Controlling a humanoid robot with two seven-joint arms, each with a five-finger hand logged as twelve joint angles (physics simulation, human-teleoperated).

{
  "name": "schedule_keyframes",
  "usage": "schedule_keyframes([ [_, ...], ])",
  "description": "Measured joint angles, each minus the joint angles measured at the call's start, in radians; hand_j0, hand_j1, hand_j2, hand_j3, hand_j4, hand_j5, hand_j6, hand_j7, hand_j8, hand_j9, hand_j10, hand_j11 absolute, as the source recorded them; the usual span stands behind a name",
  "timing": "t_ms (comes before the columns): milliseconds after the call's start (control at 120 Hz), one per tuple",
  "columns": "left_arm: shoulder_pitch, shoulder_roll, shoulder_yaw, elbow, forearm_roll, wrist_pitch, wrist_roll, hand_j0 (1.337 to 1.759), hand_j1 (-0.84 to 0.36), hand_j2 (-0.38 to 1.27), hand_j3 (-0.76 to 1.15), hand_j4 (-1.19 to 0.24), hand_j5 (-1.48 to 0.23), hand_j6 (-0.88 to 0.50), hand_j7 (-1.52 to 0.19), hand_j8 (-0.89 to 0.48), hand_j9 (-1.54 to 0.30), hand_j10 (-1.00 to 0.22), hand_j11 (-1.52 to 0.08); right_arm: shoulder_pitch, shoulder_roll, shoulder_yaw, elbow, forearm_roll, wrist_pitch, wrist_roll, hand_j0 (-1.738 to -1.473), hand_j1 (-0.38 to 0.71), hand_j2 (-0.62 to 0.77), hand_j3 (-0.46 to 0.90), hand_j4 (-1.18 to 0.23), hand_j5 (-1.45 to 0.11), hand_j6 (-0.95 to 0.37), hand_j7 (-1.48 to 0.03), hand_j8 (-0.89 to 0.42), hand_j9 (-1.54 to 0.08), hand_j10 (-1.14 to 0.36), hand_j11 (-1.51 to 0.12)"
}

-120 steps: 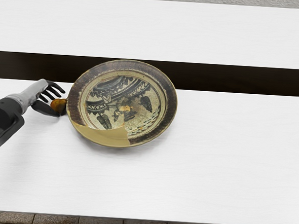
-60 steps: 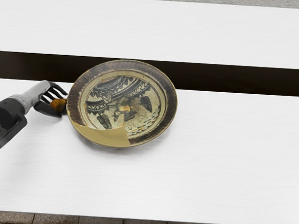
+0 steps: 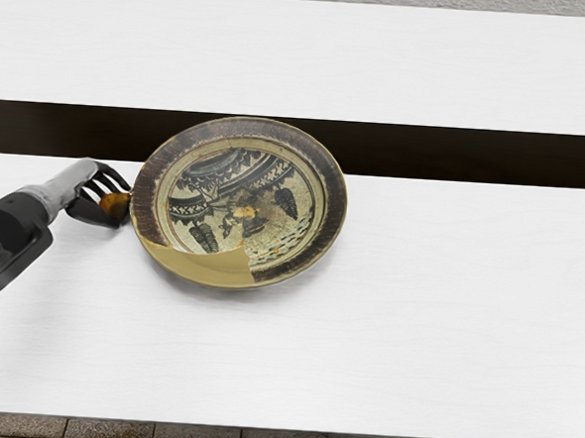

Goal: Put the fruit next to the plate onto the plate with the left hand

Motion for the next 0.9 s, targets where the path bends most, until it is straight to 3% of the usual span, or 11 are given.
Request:
schedule_keyframes([
  [900, -0.001, 0.005, 0.000, 0.000, -0.002, -0.023, 0.002, 1.655, -0.33, 0.27, 0.00, -0.66, -0.81, -0.46, -0.84, -0.49, -0.86, -0.64, -0.86, 0.000, 0.000, -0.003, 0.000, 0.000, 0.000, 0.000, -1.658, -0.35, 0.00, 0.00, 0.00, 0.00, 0.00, 0.00, 0.00, 0.00, 0.00, 0.00],
])
